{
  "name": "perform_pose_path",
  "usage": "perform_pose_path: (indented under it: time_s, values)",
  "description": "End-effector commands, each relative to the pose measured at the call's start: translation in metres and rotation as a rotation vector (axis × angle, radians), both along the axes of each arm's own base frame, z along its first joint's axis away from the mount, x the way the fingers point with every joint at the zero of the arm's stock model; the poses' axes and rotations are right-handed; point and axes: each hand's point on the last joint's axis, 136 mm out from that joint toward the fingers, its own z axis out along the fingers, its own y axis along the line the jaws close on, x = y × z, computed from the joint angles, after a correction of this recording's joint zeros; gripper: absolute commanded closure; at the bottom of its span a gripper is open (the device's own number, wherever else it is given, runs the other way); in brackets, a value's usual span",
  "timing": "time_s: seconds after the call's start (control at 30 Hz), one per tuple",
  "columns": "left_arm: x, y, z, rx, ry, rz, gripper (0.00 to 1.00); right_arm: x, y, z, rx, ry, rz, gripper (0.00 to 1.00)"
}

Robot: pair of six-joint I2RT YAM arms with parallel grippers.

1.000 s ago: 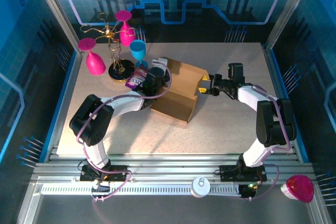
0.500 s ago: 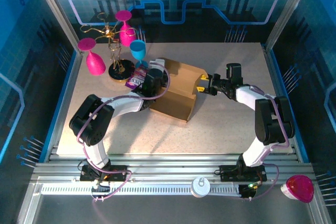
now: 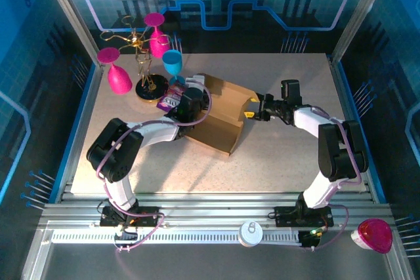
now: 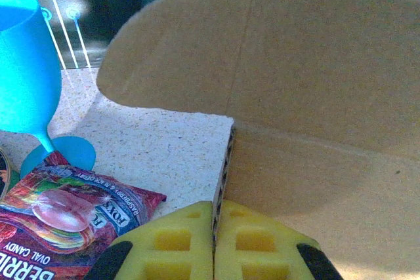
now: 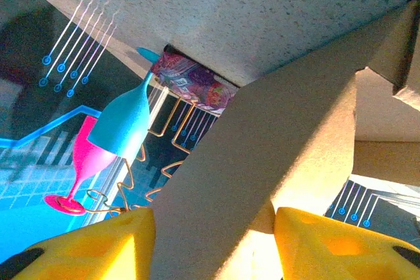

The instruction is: Fold the paper box

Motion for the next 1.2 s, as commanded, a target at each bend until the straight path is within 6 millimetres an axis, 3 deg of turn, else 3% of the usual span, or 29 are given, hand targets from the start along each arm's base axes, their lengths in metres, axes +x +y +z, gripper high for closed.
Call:
perform_pose_path:
  time_s: [0.0,0.47,0.7,0.83,1.03,1.17]
  values:
    - [-0.005,-0.020,0.007,-0.102,-0.022,-0.073,0.98,-0.002,0.016,0.006,0.028,0.016,0.051,0.48]
    - [-0.011,-0.025,0.007,-0.240,-0.027,-0.101,0.93,0.005,0.023,0.006,0.031,0.037,0.037,0.68]
    - [-0.013,-0.027,0.012,-0.283,-0.052,-0.117,0.88,0.013,0.024,0.006,0.040,0.030,0.009,0.85]
    - [-0.016,-0.026,0.014,-0.315,-0.034,-0.110,0.68,0.019,0.021,0.006,0.036,0.023,-0.008,0.91]
    - [-0.030,-0.023,0.012,-0.409,0.050,-0.124,0.50,0.029,0.012,0.005,0.017,0.015,-0.045,1.00]
    - [-0.047,-0.024,0.010,-0.505,0.134,-0.157,0.38,0.036,0.003,0.006,0.004,0.006,-0.054,1.00]
